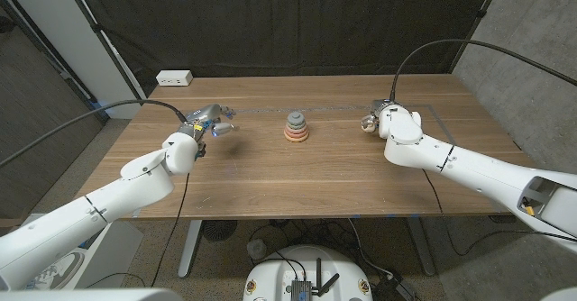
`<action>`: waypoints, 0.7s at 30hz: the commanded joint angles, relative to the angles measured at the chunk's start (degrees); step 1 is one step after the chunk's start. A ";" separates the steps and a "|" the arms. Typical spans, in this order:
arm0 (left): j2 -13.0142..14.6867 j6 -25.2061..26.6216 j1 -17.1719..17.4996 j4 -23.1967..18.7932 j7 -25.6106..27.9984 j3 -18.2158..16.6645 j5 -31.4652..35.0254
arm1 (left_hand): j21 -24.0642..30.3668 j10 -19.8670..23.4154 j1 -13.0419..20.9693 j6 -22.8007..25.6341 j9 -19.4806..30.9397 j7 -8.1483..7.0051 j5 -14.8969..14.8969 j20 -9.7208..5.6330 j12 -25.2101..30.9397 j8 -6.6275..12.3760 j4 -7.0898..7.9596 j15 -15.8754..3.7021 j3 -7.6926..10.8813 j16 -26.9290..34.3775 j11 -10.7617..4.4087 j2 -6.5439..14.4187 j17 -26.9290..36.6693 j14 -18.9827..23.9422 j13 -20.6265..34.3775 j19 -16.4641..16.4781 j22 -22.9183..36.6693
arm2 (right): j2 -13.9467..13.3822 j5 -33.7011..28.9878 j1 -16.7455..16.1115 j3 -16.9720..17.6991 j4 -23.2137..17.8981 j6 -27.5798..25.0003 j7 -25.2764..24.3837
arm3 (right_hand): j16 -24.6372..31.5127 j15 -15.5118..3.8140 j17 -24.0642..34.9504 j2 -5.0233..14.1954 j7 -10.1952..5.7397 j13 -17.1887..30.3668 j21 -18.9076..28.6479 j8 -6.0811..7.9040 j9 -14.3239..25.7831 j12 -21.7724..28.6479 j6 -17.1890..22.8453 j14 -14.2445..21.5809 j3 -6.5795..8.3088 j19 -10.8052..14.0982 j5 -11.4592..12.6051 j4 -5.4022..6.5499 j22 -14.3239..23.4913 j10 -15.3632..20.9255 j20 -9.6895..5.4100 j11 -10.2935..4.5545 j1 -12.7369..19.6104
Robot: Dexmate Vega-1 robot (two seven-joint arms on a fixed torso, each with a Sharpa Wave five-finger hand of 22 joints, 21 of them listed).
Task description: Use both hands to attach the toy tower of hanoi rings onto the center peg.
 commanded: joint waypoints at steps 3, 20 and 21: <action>0.84 1.25 1.36 -1.59 0.46 -0.91 -0.32 | -0.10 0.57 -0.47 0.66 0.25 0.18 0.21 -7.34 0.06 -0.10 0.10 -3.60 0.37 0.17 -0.20 0.09 0.17 0.63 0.25 0.64 -0.03 | 1.54 1.84 1.57 -1.86 3.98 -0.47 -0.65 | -0.27 -4.37 -0.09 0.21 0.13 0.06 -0.02 0.05 0.00 0.38 -0.42 -0.08 -0.38 -0.34 -0.28 -0.03 0.06 0.06 -5.35 -0.31 0.02; 1.01 1.63 1.42 -1.98 0.26 -0.83 -0.40 | -0.13 0.97 -0.73 0.96 0.29 0.16 0.19 -7.36 0.04 -0.14 0.01 -3.60 0.79 0.12 -0.10 0.24 0.17 0.62 0.25 0.63 0.02 | 2.67 4.11 2.58 -3.05 7.15 -0.13 -2.49 | -0.37 -4.39 -0.57 0.82 0.24 0.17 0.05 0.74 -0.32 0.85 0.10 0.27 -1.48 -0.19 -0.61 0.00 0.03 0.77 -5.36 -0.63 1.02; 0.98 1.63 1.35 -1.95 0.20 -0.72 -0.35 | -0.03 0.94 -0.74 1.01 0.30 0.19 0.19 -7.37 0.03 -0.12 0.00 -3.59 0.81 0.18 -0.17 0.25 0.24 0.68 0.27 0.69 0.14 | 2.83 4.26 2.60 -3.09 7.43 -0.29 -2.63 | -0.34 -4.39 -0.54 0.83 0.25 0.18 0.04 0.75 -0.33 0.86 0.10 0.31 -1.49 -0.20 -0.61 0.00 0.02 0.80 -5.36 -0.63 1.03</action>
